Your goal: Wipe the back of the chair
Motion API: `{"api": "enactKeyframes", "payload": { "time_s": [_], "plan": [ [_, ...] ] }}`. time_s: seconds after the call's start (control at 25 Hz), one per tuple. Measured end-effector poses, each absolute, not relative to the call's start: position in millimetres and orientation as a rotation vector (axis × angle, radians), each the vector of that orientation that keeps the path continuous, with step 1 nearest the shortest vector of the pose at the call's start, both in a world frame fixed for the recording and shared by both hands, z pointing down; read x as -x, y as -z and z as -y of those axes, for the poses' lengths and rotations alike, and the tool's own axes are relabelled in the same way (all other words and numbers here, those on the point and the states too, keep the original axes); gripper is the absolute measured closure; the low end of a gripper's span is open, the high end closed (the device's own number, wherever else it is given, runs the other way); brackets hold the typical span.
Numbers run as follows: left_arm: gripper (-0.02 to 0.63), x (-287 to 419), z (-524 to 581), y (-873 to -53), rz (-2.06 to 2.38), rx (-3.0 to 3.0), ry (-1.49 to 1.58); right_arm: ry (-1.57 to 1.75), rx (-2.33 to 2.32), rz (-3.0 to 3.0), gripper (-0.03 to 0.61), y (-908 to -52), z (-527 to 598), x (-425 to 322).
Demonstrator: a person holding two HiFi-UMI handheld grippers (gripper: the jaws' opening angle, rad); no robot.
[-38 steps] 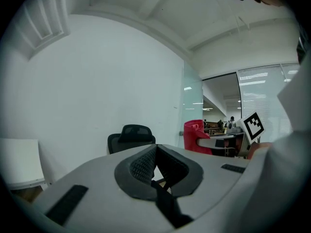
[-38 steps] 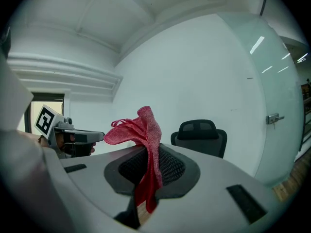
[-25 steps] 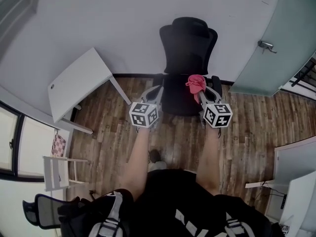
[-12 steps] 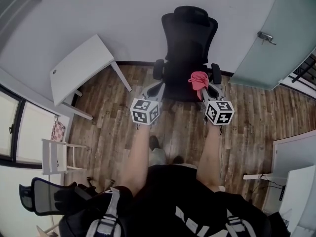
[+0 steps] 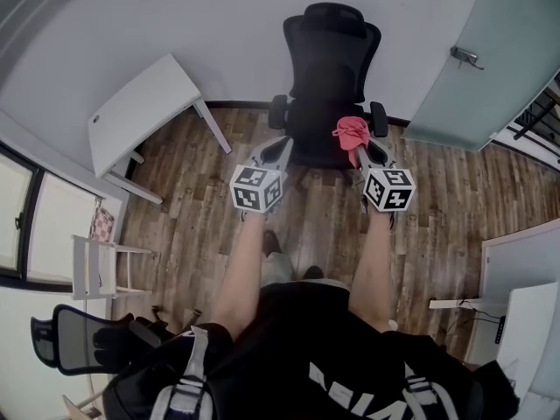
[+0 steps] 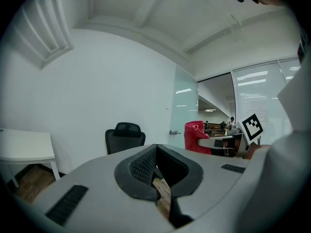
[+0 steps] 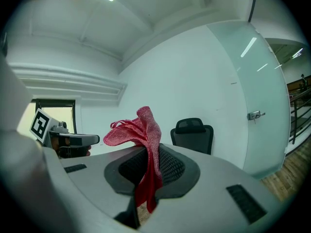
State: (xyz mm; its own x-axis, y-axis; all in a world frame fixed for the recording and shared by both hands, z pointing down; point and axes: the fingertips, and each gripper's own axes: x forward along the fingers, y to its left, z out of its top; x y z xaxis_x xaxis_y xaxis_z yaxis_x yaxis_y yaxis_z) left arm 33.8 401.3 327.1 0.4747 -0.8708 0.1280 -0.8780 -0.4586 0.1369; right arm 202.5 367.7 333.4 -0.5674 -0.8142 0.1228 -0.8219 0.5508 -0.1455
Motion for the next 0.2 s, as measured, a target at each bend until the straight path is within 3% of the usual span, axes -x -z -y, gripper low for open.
{"api": "enactKeyframes", "payload": {
  "time_s": [0.2],
  "plan": [
    [0.589,-28.9,-403.4,-322.7,1.532,-2.537,-0.041,-0.278,-1.432,2.742,0.514,-333.4,-371.6,-192.4]
  ]
}}
